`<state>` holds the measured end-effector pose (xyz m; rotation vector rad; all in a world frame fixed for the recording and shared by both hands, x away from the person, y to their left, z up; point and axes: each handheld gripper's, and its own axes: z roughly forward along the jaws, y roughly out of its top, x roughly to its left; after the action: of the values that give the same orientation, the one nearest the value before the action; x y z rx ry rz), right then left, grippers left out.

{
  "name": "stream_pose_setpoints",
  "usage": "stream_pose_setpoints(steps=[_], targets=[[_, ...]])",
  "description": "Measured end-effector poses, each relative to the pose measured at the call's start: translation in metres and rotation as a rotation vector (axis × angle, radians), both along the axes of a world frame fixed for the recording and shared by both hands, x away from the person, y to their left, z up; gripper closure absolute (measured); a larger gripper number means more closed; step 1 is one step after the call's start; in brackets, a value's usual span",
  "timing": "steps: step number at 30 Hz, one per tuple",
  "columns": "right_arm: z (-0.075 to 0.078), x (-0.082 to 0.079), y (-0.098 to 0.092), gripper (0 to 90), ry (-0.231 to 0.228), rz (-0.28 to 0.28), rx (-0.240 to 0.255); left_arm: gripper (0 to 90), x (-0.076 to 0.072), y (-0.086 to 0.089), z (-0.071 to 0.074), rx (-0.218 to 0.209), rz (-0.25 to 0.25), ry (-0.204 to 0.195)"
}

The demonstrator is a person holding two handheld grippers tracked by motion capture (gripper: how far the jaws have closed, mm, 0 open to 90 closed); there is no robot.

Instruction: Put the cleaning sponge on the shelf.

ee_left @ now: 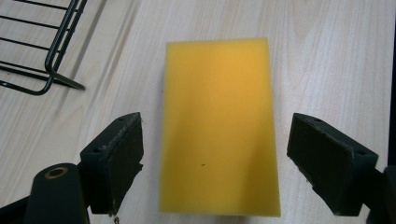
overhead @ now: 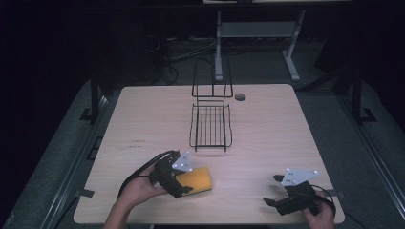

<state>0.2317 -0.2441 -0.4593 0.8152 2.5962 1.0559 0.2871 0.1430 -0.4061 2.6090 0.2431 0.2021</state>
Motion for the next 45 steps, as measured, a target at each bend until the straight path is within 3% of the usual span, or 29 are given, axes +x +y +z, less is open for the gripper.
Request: stream_pose_setpoints(steps=[32, 45], targets=[[0.001, 0.000, -0.003, 13.7, -0.006, -0.001, 0.018, 16.7, 0.013, -0.014, -0.013, 0.045, -0.015, 0.061], [0.000, 0.001, -0.004, 13.7, -0.007, 0.004, 0.024, 16.8, 0.010, -0.016, -0.013, 0.042, -0.016, 0.081]])
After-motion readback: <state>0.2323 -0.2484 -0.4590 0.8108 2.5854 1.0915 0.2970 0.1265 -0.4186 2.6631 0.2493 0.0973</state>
